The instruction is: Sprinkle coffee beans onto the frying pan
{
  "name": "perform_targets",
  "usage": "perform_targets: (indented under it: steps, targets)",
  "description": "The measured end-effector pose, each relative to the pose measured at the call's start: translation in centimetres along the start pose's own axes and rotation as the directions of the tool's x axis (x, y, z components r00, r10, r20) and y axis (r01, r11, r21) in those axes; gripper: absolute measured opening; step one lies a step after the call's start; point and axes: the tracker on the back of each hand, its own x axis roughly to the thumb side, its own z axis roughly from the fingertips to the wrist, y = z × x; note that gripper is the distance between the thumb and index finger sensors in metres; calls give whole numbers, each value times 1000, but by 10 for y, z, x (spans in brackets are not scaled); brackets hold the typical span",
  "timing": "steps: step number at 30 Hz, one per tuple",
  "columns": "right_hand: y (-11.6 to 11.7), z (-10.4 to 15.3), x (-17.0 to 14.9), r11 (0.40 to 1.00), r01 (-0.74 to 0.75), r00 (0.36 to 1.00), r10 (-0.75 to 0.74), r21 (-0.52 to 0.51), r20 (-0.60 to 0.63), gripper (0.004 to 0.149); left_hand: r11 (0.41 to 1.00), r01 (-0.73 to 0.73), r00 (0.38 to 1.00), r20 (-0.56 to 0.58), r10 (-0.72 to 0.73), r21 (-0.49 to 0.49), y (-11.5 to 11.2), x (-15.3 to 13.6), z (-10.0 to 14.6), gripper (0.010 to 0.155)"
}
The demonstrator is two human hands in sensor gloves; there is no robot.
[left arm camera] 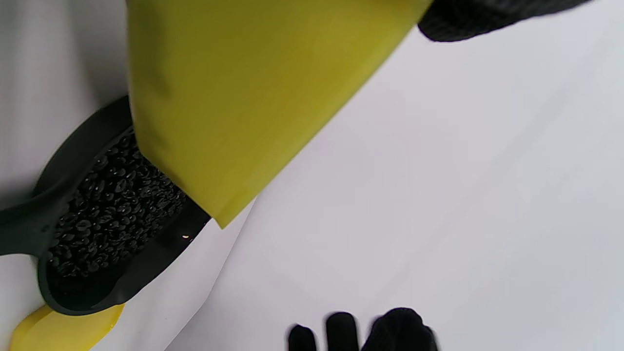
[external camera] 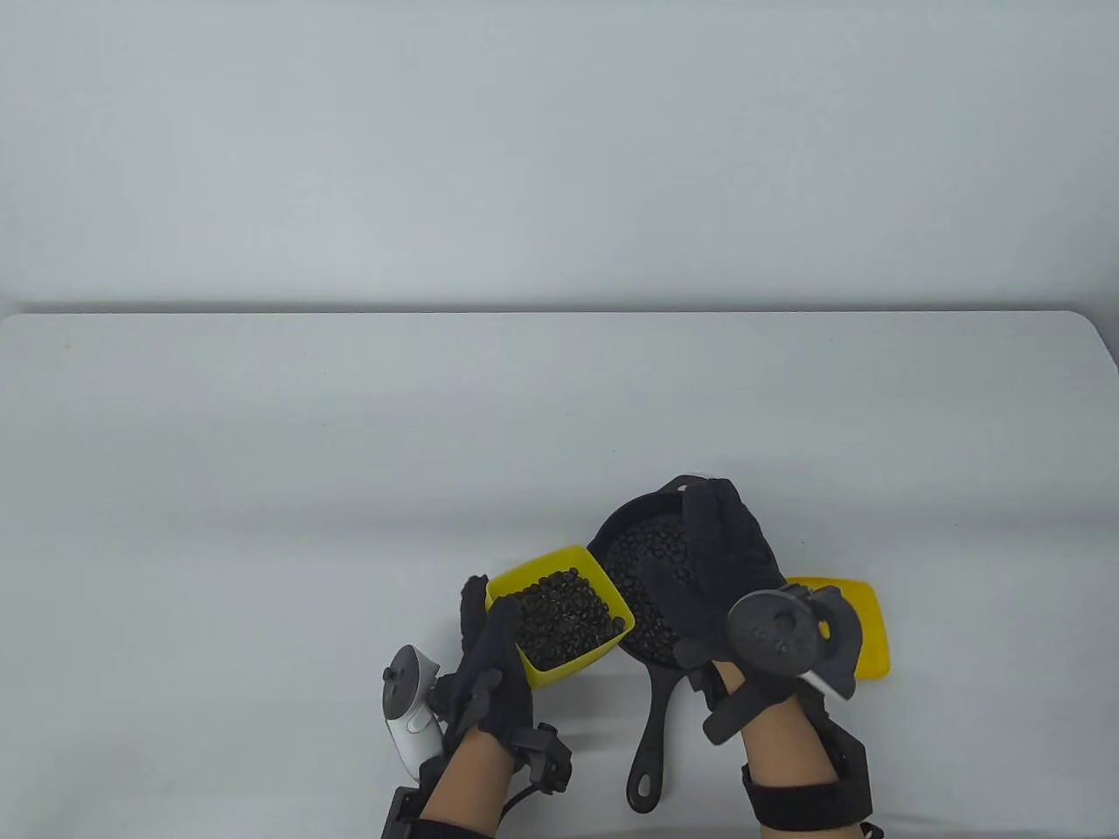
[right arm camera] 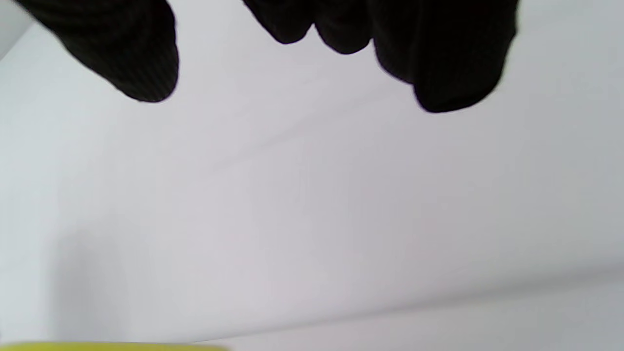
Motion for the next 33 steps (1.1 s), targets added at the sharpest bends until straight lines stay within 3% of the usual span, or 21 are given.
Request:
perform_targets:
  steps: [2,4,7,10,12,14,19,21,27,33]
  targets:
    - [-8,-5,13,982,-191,962,189,-13,198,80,1000,2,1000,5,-2,-2,1,1,0,79]
    - [-11,-11,17,957,-289,879,248,41,407,82,1000,-18,1000,5,18,-4,0,1,-1,79]
    - [-7,-16,8,886,-443,756,287,136,589,94,999,-38,999,13,38,-21,-4,3,-1,79]
    - [14,-17,-23,628,-662,687,289,410,667,111,998,-38,999,24,39,-48,-7,5,-1,79]
    - [35,-11,-57,365,-691,721,286,624,631,120,998,-43,998,32,45,-53,-8,7,0,79]
    - [52,-2,-85,189,-626,769,310,756,559,124,997,-52,998,36,54,-55,-8,8,0,79]
    - [89,28,-132,4,-481,821,354,877,449,128,997,-64,997,45,66,-41,-3,10,1,79]
    - [104,39,-139,-38,-468,823,347,883,451,129,997,-70,997,43,71,-35,-2,10,0,79]
    - [138,64,-144,-53,-406,871,281,912,403,134,997,-67,997,36,68,-32,-2,10,0,79]
    - [117,71,-151,107,-345,913,269,933,307,132,997,-60,997,38,62,-40,-2,10,-1,79]
